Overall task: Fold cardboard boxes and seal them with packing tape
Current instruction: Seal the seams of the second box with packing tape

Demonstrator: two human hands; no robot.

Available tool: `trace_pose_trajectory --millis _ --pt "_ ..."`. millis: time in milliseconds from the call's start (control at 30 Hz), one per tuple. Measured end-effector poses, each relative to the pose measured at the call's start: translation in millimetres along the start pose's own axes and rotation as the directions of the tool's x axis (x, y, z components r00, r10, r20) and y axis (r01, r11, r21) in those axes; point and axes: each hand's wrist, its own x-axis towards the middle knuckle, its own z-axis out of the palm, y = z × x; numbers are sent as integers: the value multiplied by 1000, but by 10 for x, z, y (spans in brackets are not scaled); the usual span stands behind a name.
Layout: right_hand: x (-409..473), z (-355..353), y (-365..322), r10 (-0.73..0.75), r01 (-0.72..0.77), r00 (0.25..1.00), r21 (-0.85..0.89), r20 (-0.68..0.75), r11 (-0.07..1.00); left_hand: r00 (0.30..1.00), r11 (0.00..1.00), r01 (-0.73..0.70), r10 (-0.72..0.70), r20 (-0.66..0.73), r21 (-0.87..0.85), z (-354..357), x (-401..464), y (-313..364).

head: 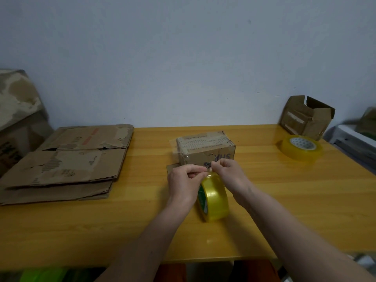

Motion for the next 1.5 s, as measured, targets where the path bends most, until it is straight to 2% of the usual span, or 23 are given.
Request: trace_pose_trajectory --millis 133,200,267,300,367,400,467,567,633,700,800,867,933,967,1067,1133,1233,1267,1300,1367,1400,1500 --pt "2 -72 23 -57 57 998 -60 8 997 1000 999 2 -1 -21 42 27 -16 6" --pt "7 -128 12 -87 87 996 12 -4 996 999 999 15 -14 -35 44 28 -14 3" --pt "-2 -201 -2 -116 111 992 82 59 990 999 1000 18 -17 -40 26 24 -9 -11" --pt "-15 -222 -30 -160 158 981 29 108 987 999 1000 15 -15 -38 7 21 -5 -11" --pt "-7 -223 -46 -237 290 948 -274 210 917 1000 1000 4 -4 -28 -13 32 -9 -2" --pt "-11 -189 -56 -259 325 943 -421 207 847 1000 1000 -3 3 -25 -10 42 -12 -1" --pt "-6 -134 -36 -285 306 951 -489 119 817 1000 1000 -5 5 -24 -12 53 -16 -6" --pt "-34 -154 16 -225 221 974 -281 22 934 998 998 21 -25 -51 -60 17 18 -37" --pt "-79 -206 56 -62 77 992 -142 109 987 996 993 43 -51 -68 -108 3 32 -43" --pt "-159 -223 104 97 -89 962 -41 256 995 996 989 64 -72 -52 -130 46 30 -28" --pt "-212 -314 165 127 -144 957 48 259 988 999 999 30 -31 -15 -24 182 48 -4" --pt "-221 -486 161 98 -85 964 -62 246 994 1000 994 3 -3 -2 109 285 58 42" --pt "-222 -712 143 99 -41 968 -246 230 968 1000 962 -18 22 -12 273 343 67 127" --pt "-221 -818 144 106 -25 973 -362 205 932 999 952 -42 47 -6 302 352 89 177" --pt "-207 -1028 261 141 1 981 -731 133 682 986 954 -163 165 13 252 320 305 310" --pt "-189 -1058 380 154 -4 983 -820 102 573 978 909 -204 203 42 364 264 590 345" --pt "-148 -977 429 54 22 997 -850 59 526 982 788 -171 85 170 592 160 1070 292" --pt "-114 -922 412 -13 42 999 -835 42 549 976 753 -159 24 216 639 117 1199 253" --pt "-68 -853 388 -66 61 998 -776 26 628 963 727 -159 -36 268 668 71 1301 209" --pt "9 -669 296 -126 120 992 -534 25 837 911 706 -194 -127 392 681 -24 1416 141" --pt "69 -569 261 -163 167 986 -393 45 904 888 703 -216 -146 435 677 -67 1431 125" --pt "292 -322 167 -224 231 971 -77 89 970 903 700 -235 -100 418 674 -206 1386 78"
